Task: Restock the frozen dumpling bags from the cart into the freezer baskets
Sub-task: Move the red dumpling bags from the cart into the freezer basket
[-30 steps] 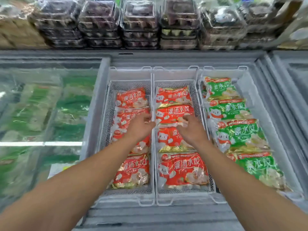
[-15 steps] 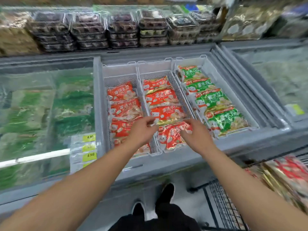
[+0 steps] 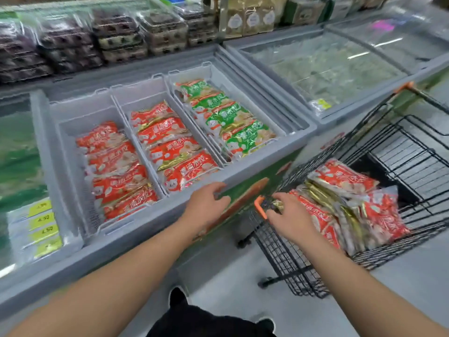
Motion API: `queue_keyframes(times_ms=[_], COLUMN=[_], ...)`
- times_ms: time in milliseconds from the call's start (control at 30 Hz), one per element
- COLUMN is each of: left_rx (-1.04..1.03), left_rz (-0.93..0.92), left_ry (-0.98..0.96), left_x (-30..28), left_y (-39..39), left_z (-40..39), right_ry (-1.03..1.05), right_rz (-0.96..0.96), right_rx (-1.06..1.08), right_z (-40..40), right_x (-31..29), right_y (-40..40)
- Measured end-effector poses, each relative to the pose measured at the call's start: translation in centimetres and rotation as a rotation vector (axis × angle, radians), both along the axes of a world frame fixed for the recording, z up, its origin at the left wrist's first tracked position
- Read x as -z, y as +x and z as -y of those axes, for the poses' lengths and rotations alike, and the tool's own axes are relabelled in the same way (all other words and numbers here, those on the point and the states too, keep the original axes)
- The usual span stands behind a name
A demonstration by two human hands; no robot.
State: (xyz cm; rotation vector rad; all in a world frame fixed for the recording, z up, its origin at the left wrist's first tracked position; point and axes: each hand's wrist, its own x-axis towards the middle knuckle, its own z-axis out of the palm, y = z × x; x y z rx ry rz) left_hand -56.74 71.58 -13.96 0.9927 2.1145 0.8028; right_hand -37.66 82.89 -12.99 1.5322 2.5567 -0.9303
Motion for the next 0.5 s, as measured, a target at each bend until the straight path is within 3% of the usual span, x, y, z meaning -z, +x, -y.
queue_keyframes(times_ms=[267, 500], left_rx=[0.142, 0.295], left_rz=[-0.135, -0.194], left_ry=[-0.061, -0.141], left_x=[1.4, 3.2], left_y=[13.0, 20.4], left_z=[-6.1, -10.8], right_ry=[-0.061, -0.110], right_rz=[-0.023, 0.002], right_rx=[0.132, 0.193], right_z=[-4.0, -6.8], right_x=[2.2, 4.6], right_y=[16.0, 24.0])
